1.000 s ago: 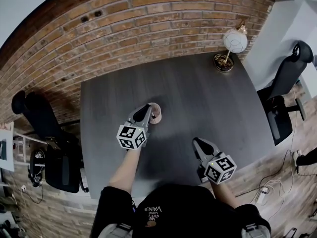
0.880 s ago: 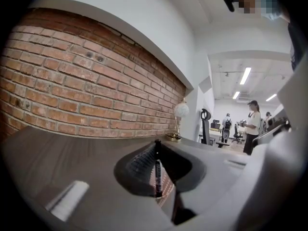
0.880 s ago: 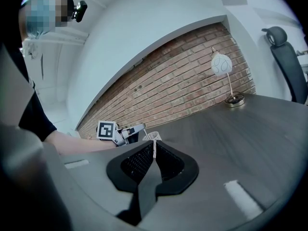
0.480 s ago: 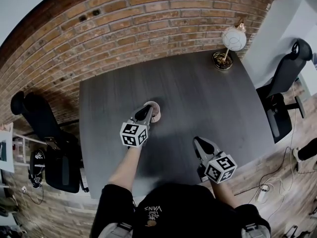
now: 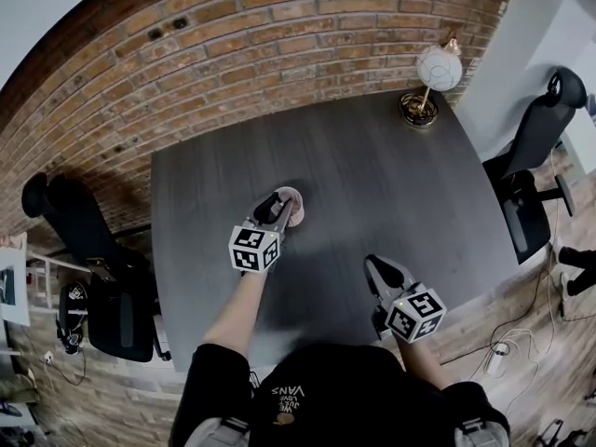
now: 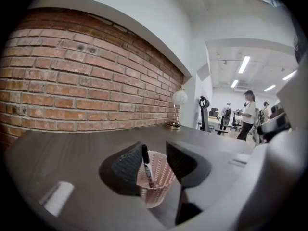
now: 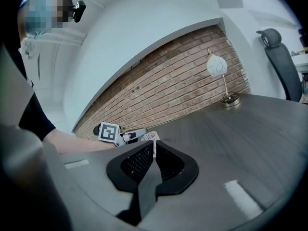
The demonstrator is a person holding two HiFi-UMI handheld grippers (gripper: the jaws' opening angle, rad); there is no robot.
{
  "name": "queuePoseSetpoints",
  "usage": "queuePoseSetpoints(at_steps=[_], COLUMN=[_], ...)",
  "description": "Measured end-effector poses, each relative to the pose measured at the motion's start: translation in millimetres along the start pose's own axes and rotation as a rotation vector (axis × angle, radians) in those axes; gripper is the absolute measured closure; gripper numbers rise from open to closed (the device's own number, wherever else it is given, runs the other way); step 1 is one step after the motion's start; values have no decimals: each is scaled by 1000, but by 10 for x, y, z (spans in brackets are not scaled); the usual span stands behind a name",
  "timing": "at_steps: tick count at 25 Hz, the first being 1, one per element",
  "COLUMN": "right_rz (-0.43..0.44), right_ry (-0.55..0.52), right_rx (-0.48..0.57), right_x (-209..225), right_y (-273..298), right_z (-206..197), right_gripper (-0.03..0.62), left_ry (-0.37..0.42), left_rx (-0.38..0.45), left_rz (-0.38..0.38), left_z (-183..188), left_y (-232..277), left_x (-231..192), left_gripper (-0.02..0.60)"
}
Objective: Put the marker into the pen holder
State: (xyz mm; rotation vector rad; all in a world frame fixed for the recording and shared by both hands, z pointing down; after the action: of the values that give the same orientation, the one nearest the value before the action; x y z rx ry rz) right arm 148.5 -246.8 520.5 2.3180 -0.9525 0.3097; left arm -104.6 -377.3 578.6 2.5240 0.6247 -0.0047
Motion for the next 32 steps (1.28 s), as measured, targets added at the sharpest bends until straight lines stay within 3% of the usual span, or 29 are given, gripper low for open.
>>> queuePoseSetpoints(at_steps=[21,32], right_rz=[-13,-26], right_ry=[2,-8], right_rx=[32,67], right_x=[-281,-585], right_y=[-54,-86], right_z=[-47,-83], right_gripper=[597,597], left_ry=[2,4], left_rx=[12,73], left_rz=[59,11], left_z=[49,95], left_y=[-341,-771], left_x=[-214,-162], left_gripper=[399,399])
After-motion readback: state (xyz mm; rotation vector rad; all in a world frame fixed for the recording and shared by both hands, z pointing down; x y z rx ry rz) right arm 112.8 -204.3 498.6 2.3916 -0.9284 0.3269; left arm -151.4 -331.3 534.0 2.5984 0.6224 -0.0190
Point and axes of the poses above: the fingertips, and each gripper's own axes: y forward along the fingers, x to its right, z out of its top, the point moved 4 cm from there along -y, backward along the fingers, and after that the axes turned 14 degrees about -x, right-handed, at the moved point
